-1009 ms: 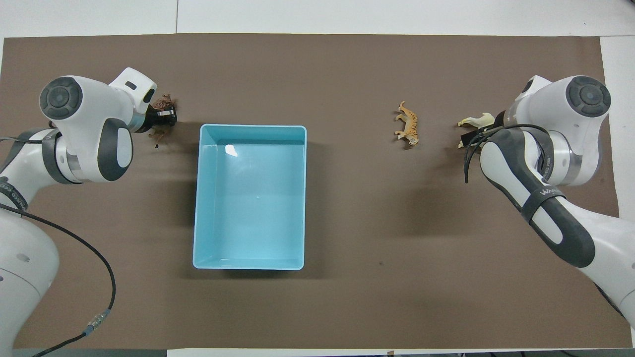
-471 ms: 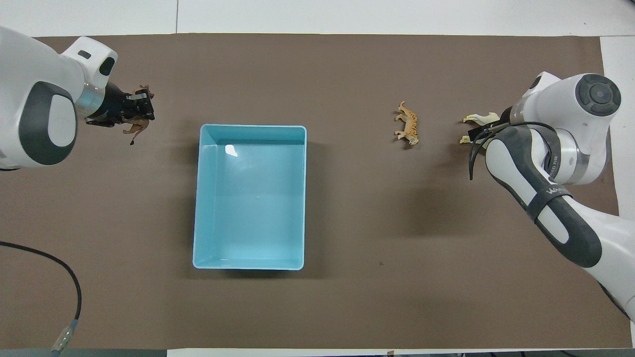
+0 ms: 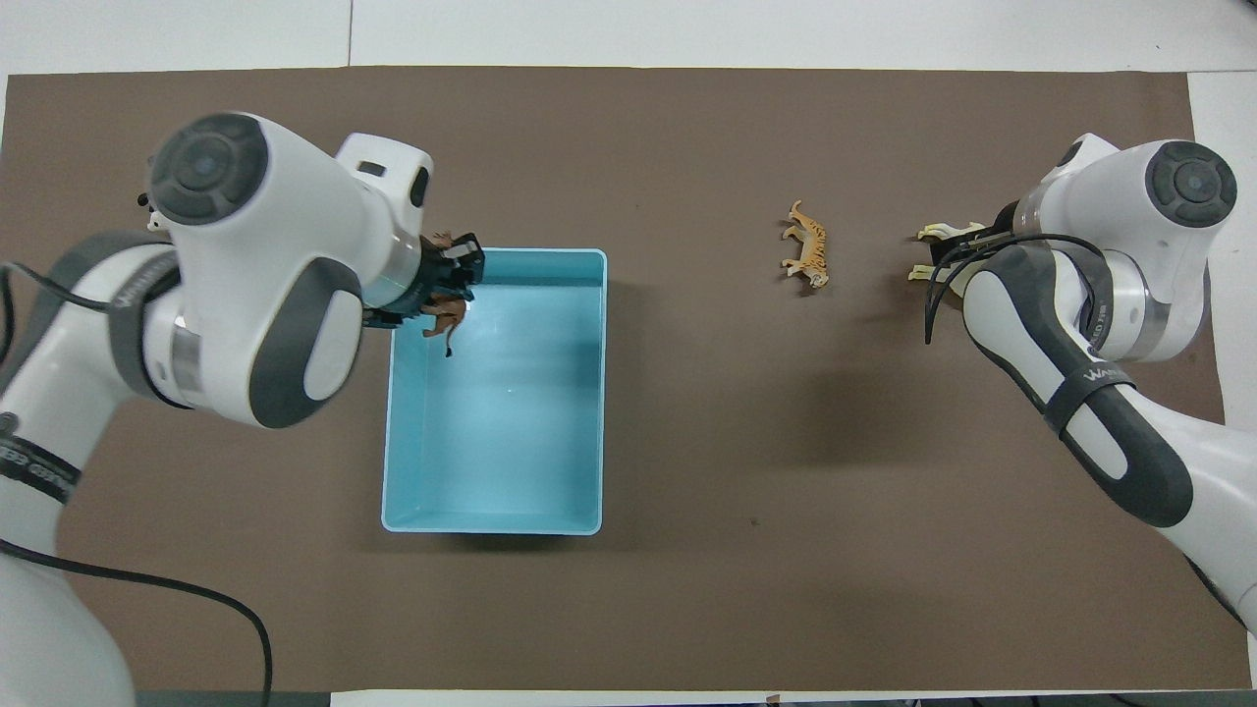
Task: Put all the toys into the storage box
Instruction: 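Drop the brown horse into the blue box with the left gripper, then drop the cream horse in with the right gripper while the left gripper reaches the panda, then grasp the tiger with the right gripper while the left gripper lifts the panda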
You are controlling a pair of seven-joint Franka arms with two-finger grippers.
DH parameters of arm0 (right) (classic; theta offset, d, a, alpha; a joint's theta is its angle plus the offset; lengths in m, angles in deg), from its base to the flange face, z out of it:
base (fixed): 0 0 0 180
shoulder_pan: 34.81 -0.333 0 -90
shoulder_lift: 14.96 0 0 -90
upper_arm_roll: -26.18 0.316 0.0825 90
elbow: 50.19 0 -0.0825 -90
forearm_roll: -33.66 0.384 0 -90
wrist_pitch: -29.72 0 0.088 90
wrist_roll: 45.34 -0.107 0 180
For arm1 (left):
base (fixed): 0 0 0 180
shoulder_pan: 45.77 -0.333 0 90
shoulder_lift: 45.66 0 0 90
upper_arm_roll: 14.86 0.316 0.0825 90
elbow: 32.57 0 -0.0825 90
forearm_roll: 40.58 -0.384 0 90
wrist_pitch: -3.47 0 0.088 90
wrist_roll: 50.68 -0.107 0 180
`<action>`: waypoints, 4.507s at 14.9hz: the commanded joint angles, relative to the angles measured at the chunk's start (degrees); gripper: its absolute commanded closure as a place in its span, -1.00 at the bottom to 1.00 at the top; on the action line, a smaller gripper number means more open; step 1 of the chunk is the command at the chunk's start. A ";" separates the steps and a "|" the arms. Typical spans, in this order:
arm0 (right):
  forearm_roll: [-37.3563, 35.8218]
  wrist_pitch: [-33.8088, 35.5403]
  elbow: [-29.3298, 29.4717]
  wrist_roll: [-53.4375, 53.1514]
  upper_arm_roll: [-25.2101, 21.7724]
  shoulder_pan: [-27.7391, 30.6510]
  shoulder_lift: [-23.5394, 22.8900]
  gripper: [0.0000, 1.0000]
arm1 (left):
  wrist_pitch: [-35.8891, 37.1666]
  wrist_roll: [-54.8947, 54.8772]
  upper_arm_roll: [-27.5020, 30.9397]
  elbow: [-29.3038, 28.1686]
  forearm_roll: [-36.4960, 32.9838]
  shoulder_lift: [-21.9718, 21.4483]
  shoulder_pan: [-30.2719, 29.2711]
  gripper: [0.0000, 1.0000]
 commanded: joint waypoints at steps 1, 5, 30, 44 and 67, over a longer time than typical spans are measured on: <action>0.87 -3.40 -0.08 -1.21 0.29 1.09 -2.38 -0.98 | -9.23 2.09 1.13 -14.22 0.75 -6.91 3.51 0.58; 0.87 -3.49 -0.52 -2.61 0.29 1.01 -2.38 -0.78 | -7.24 2.09 1.13 -14.25 0.66 -7.19 3.61 -1.00; 5.45 22.66 45.11 -55.78 0.21 -41.60 -12.56 1.00 | -20.21 -49.41 2.10 14.93 -8.74 21.28 -32.16 -1.00; 4.65 27.97 40.61 -62.47 -3.05 -36.46 -8.28 -1.00 | -28.41 -49.41 2.18 16.69 -9.01 29.02 -32.86 -1.00; 2.45 0.12 7.83 -35.57 -4.54 -20.35 -5.10 -1.00 | 14.02 -21.78 1.39 21.10 -4.88 12.08 -20.50 1.00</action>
